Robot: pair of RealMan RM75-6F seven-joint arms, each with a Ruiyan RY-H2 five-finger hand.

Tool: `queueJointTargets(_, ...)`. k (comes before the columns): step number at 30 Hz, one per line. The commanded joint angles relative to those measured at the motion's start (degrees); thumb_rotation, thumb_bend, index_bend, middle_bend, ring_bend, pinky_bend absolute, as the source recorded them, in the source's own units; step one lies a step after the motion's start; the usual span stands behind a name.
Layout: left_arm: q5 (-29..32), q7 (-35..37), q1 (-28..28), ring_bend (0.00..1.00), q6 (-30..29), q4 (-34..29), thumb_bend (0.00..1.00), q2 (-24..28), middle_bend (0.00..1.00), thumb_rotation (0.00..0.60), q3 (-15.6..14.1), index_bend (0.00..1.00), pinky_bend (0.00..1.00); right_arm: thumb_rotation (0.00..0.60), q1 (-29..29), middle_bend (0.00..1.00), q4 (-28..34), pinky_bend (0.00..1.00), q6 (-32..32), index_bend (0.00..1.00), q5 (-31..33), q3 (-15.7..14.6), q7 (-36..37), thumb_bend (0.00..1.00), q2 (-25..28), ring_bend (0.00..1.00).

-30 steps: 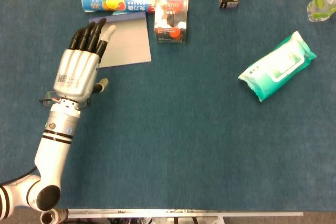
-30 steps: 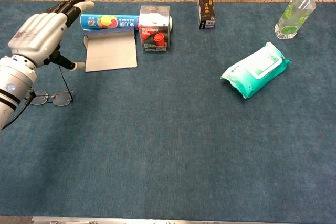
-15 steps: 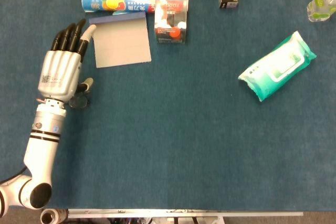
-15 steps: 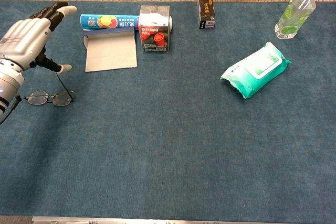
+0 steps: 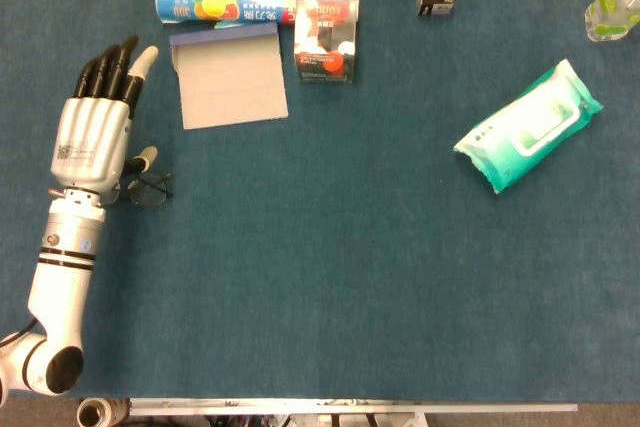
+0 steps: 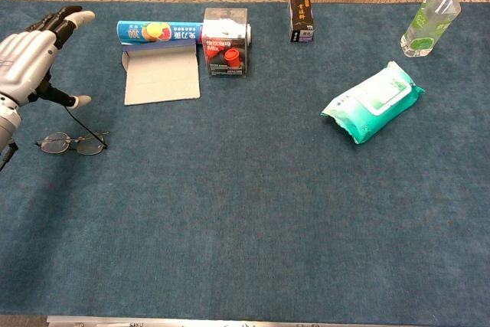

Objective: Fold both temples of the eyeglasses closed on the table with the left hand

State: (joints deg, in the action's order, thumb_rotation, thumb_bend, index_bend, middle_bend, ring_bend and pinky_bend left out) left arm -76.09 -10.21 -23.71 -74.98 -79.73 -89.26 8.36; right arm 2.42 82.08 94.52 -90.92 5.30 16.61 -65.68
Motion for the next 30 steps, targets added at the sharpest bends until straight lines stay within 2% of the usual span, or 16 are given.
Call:
queueJointTargets(1, -0.2, 1.1, 0.2, 0.00, 0.0, 1.3, 0.10, -0.3, 0.00, 0.600, -0.1, 0.00, 0.09, 0.600, 0.0, 0.54, 0.1, 0.25, 0.0, 0.68, 0.0, 0.0, 0.0, 0.28, 0.1, 0.32)
queueJointTargets(20, -3.0, 10.1, 0.6, 0.00, -0.6, 14.3, 0.10, -4.6, 0.00, 0.600, -0.5, 0.00, 0.09, 0.600, 0.3, 0.54, 1.0, 0.25, -0.2, 0.68, 0.0, 0.1, -0.8, 0.28, 0.4, 0.32)
queueJointTargets(24, -3.9, 9.9, 1.1, 0.00, -1.9, 13.3, 0.10, -3.9, 0.00, 0.600, -0.8, 0.00, 0.09, 0.600, 0.3, 0.54, 1.1, 0.25, -0.2, 0.68, 0.0, 0.2, -0.7, 0.28, 0.5, 0.32)
queueJointTargets(30, -5.4, 5.5, 2.7, 0.00, -4.2, 5.7, 0.10, -0.4, 0.00, 0.600, -2.0, 0.00, 0.09, 0.600, 0.4, 0.54, 1.2, 0.25, -0.2, 0.68, -0.2, 0.1, -0.7, 0.28, 0.6, 0.32)
